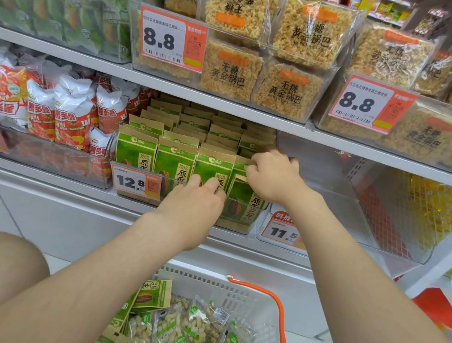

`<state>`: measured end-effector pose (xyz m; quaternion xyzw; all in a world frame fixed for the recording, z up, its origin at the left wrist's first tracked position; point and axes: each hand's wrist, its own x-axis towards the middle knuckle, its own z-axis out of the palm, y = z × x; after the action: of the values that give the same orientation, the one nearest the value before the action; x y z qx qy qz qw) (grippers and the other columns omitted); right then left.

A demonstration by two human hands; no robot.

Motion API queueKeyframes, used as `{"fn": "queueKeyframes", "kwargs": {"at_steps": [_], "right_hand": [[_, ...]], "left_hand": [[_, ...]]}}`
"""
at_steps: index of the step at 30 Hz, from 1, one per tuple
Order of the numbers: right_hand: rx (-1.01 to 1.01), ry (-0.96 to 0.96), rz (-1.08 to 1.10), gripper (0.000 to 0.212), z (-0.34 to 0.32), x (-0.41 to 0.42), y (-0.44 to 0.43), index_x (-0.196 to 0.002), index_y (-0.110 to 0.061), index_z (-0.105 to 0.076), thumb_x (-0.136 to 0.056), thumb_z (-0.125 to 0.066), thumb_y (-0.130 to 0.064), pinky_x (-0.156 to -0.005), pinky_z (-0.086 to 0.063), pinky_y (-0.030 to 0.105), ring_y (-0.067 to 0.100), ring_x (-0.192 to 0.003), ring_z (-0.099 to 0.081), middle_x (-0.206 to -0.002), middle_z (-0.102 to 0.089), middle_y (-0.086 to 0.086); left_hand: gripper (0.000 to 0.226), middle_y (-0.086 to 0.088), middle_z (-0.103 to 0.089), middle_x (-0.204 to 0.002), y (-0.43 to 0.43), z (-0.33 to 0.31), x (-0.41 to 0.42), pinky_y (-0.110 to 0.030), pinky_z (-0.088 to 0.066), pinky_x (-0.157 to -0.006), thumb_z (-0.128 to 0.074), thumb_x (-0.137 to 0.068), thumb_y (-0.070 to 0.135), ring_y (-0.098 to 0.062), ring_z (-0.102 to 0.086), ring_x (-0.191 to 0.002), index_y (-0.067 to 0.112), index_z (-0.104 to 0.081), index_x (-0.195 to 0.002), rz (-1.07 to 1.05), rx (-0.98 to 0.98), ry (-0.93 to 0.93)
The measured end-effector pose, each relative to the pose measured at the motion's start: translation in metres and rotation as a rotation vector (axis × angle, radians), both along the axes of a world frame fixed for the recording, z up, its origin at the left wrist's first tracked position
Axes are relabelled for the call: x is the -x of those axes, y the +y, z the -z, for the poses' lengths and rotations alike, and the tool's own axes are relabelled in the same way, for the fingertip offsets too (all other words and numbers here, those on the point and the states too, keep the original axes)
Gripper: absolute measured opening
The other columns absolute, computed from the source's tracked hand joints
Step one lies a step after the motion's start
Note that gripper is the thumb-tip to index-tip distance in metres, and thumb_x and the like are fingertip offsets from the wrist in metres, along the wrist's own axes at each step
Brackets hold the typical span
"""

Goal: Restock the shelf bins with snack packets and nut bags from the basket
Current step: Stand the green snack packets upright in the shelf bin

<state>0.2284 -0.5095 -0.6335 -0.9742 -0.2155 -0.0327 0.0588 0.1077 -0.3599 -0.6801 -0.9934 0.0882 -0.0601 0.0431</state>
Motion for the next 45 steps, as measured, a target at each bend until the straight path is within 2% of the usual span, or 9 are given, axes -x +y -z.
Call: {"fn": "queueKeyframes", "kwargs": {"at_steps": [5, 11, 21, 28, 31, 34, 38, 42, 45], "right_hand": [[-0.023, 0.048, -0.011, 0.028, 0.003, -0.006, 0.002, -0.079, -0.021, -0.053, -0.098, -0.035, -0.032, -0.106, -0.028, 0.060, 0.029, -0.097, -0.051, -0.093, -0.056, 0.004], [-0.088, 0.094, -0.022, 0.042, -0.003, -0.014, 0.002, -0.081, -0.015, -0.067, -0.102, -0.038, -0.038, -0.109, -0.025, 0.061, 0.023, -0.085, -0.054, -0.080, -0.064, 0.003], [-0.286, -0.047, -0.036, 0.022, -0.006, -0.016, 0.001, -0.109, -0.029, -0.079, -0.098, -0.064, -0.017, -0.115, -0.034, 0.062, 0.031, -0.125, -0.053, -0.120, -0.073, -0.002], [-0.342, 0.097, 0.032, 0.034, -0.002, -0.011, -0.004, -0.130, -0.015, -0.055, -0.105, -0.044, -0.036, -0.113, -0.036, 0.059, 0.035, -0.116, -0.056, -0.116, -0.066, 0.010], [-0.295, 0.005, 0.025, 0.045, -0.006, 0.002, -0.007, -0.116, -0.016, -0.062, -0.107, -0.034, -0.051, -0.105, -0.035, 0.055, 0.030, -0.100, -0.055, -0.105, -0.068, 0.004], [-0.251, -0.122, -0.065, 0.044, -0.005, 0.020, -0.016, -0.127, -0.023, -0.064, -0.099, -0.045, -0.052, -0.102, -0.040, 0.050, 0.025, -0.112, -0.058, -0.118, -0.067, -0.002], [-0.147, -0.299, -0.254, 0.030, 0.007, 0.037, -0.027, -0.110, -0.026, -0.059, -0.086, -0.072, -0.039, -0.085, -0.046, 0.040, 0.022, -0.100, -0.048, -0.109, -0.051, -0.003], [-0.062, -0.581, -0.114, 0.025, 0.026, 0.041, -0.021, -0.097, -0.017, -0.060, -0.083, -0.079, -0.009, -0.069, -0.040, 0.040, 0.029, -0.086, -0.048, -0.095, -0.053, 0.005], [0.069, -0.568, -0.038, 0.026, 0.041, 0.045, -0.015, -0.093, -0.018, -0.064, -0.077, -0.081, -0.008, -0.072, -0.033, 0.039, 0.029, -0.087, -0.049, -0.095, -0.056, 0.005]], "left_hand": [[0.059, -0.010, -0.042, -0.140, 0.000, 0.000, 0.001, -0.040, -0.049, -0.095, -0.062, -0.096, 0.009, -0.032, -0.042, -0.123, 0.009, -0.040, -0.151, -0.002, -0.004, -0.003], [0.059, -0.009, -0.042, -0.141, 0.000, -0.001, 0.001, -0.040, -0.049, -0.095, -0.062, -0.097, 0.008, -0.032, -0.042, -0.124, 0.009, -0.040, -0.152, -0.001, -0.001, 0.001], [0.058, -0.010, -0.042, -0.143, 0.000, -0.001, -0.001, -0.040, -0.050, -0.096, -0.061, -0.097, 0.009, -0.033, -0.042, -0.125, 0.009, -0.040, -0.151, -0.002, -0.003, 0.010], [0.057, -0.009, -0.040, -0.142, 0.003, 0.003, -0.001, -0.043, -0.048, -0.096, -0.061, -0.099, 0.012, -0.032, -0.042, -0.125, 0.011, -0.038, -0.152, 0.002, 0.023, -0.005], [0.054, -0.007, -0.042, -0.140, 0.004, 0.005, -0.001, -0.048, -0.042, -0.101, -0.059, -0.100, 0.018, -0.031, -0.045, -0.127, 0.015, -0.036, -0.150, -0.009, 0.012, -0.008], [0.054, -0.005, -0.045, -0.138, 0.007, 0.006, -0.003, -0.051, -0.040, -0.105, -0.060, -0.099, 0.020, -0.029, -0.049, -0.128, 0.017, -0.035, -0.147, -0.021, 0.036, 0.014], [0.049, -0.005, -0.049, -0.136, 0.013, 0.002, -0.004, -0.050, -0.044, -0.101, -0.056, -0.101, 0.022, -0.029, -0.052, -0.126, 0.017, -0.038, -0.147, 0.006, 0.122, 0.046], [0.047, -0.006, -0.049, -0.132, 0.014, 0.004, 0.005, -0.045, -0.046, -0.096, -0.056, -0.100, 0.019, -0.029, -0.051, -0.119, 0.018, -0.045, -0.146, 0.008, 0.216, -0.012], [0.037, -0.004, -0.047, -0.123, 0.012, 0.006, 0.012, -0.040, -0.046, -0.087, -0.058, -0.097, 0.018, -0.027, -0.045, -0.110, 0.020, -0.050, -0.132, 0.017, 0.205, -0.106]]}}
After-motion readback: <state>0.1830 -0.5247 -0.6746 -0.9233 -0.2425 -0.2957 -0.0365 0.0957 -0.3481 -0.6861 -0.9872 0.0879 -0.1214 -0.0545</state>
